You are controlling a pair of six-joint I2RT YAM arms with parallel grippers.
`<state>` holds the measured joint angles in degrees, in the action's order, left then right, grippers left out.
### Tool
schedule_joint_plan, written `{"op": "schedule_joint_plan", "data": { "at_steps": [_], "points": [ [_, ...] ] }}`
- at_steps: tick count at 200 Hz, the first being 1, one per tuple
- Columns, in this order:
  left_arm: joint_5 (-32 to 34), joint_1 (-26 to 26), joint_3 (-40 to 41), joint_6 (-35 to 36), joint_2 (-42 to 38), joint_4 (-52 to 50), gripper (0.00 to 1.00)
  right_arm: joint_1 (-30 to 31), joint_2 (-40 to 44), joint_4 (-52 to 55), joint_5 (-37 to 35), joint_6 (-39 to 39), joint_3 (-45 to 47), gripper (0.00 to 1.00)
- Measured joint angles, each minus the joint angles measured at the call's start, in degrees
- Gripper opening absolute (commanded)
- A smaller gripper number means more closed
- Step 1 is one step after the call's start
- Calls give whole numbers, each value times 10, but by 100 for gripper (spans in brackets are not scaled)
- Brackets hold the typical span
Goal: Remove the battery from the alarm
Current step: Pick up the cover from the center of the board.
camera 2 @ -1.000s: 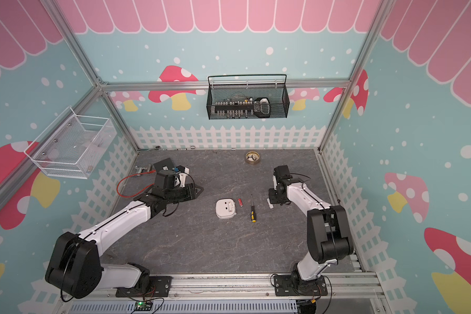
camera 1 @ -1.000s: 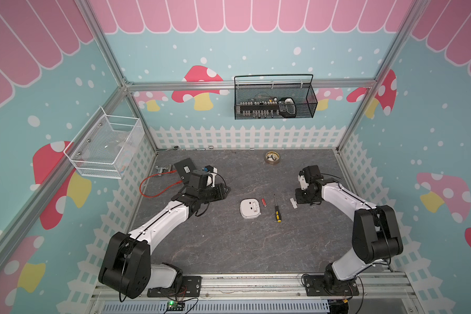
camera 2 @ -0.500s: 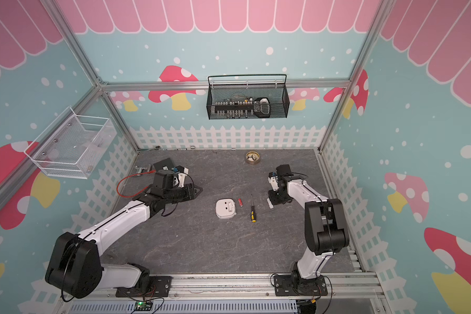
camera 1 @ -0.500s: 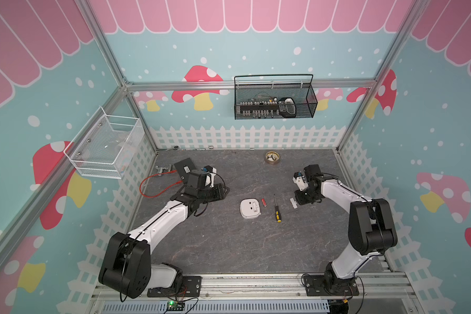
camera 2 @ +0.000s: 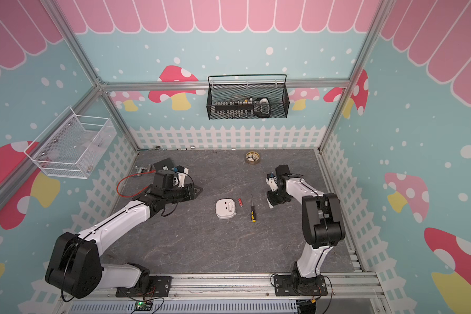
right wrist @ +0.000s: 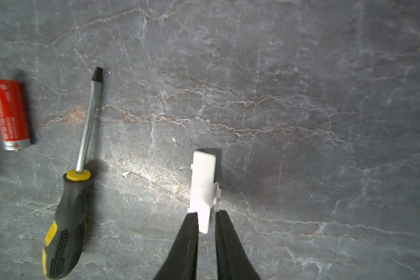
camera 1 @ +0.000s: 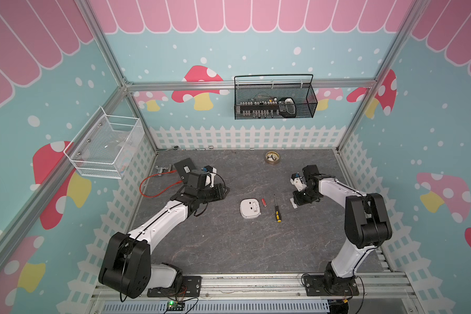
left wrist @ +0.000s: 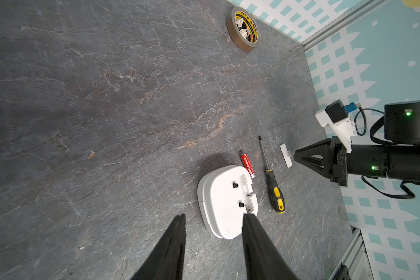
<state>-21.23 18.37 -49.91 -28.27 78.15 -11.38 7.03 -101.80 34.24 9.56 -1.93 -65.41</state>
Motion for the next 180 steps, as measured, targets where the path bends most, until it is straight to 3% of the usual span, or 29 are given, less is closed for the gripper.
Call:
{"op": "schedule_joint_plan", "data": {
  "at_steps": [114, 180],
  "points": [
    [0, 0, 0, 0, 0, 0, 42, -14, -29, -2, 21, -10, -5, 16],
    [0, 0, 0, 0, 0, 0, 42, -17, -32, -2, 37, -10, -7, 3]
  ]
}}
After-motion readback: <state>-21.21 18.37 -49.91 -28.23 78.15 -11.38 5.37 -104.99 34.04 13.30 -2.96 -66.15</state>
